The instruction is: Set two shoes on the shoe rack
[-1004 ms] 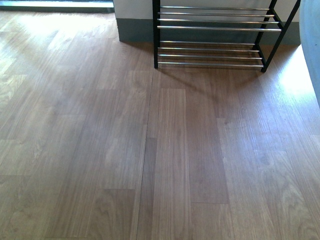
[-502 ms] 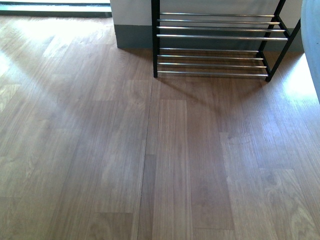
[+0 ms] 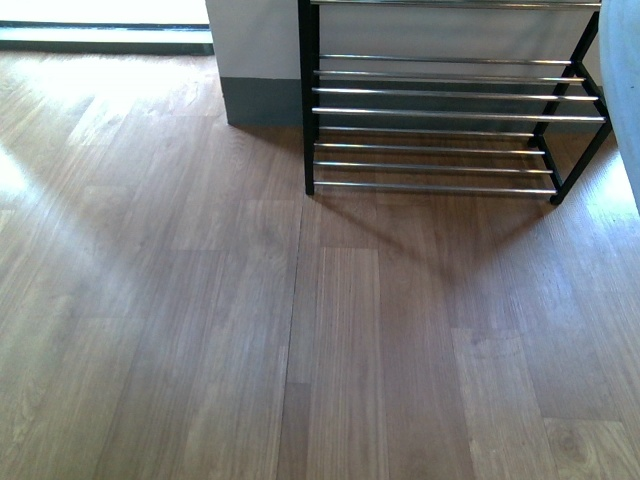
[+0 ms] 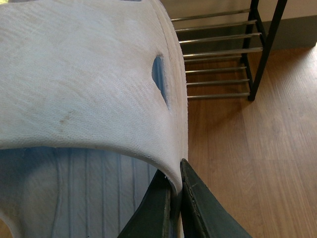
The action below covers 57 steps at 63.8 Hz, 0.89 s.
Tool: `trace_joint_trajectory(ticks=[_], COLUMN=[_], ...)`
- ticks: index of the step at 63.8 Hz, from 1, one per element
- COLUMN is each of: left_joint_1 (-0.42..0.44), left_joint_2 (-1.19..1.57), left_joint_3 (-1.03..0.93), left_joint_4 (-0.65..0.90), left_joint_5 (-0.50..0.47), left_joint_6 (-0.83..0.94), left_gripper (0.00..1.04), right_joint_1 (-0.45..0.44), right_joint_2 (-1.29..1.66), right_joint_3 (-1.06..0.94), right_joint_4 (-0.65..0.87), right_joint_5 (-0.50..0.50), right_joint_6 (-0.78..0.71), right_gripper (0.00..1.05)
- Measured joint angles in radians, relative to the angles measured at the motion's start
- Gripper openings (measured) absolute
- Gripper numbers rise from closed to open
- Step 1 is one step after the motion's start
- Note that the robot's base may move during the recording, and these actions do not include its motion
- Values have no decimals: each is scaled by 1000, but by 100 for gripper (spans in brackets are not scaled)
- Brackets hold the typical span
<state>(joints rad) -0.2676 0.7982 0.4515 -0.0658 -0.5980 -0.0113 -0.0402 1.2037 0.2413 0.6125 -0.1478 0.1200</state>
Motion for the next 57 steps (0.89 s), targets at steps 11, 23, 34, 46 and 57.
trace_joint_trajectory(ticks=[11, 23, 34, 46, 57], left_joint_1=[-1, 0, -1, -1, -1], left_joint_2=[0, 0, 0, 0, 5], left_joint_3=[0, 0, 0, 0, 0], left_joint_4=[0, 0, 0, 0, 0], left_joint_5=[3, -2, -2, -1, 2], left_joint_6=[0, 0, 0, 0, 0], left_gripper=[2, 2, 2, 2, 2], right_joint_1=[-1, 0, 0, 0, 0], right_joint_2=[0, 0, 0, 0, 0], right_joint_3=[0, 0, 0, 0, 0], right_joint_4=[0, 0, 0, 0, 0], right_joint_5=[2, -3, -3, -2, -2], right_joint_6=[0, 0, 0, 0, 0], right_gripper=[2, 2, 2, 2, 2])
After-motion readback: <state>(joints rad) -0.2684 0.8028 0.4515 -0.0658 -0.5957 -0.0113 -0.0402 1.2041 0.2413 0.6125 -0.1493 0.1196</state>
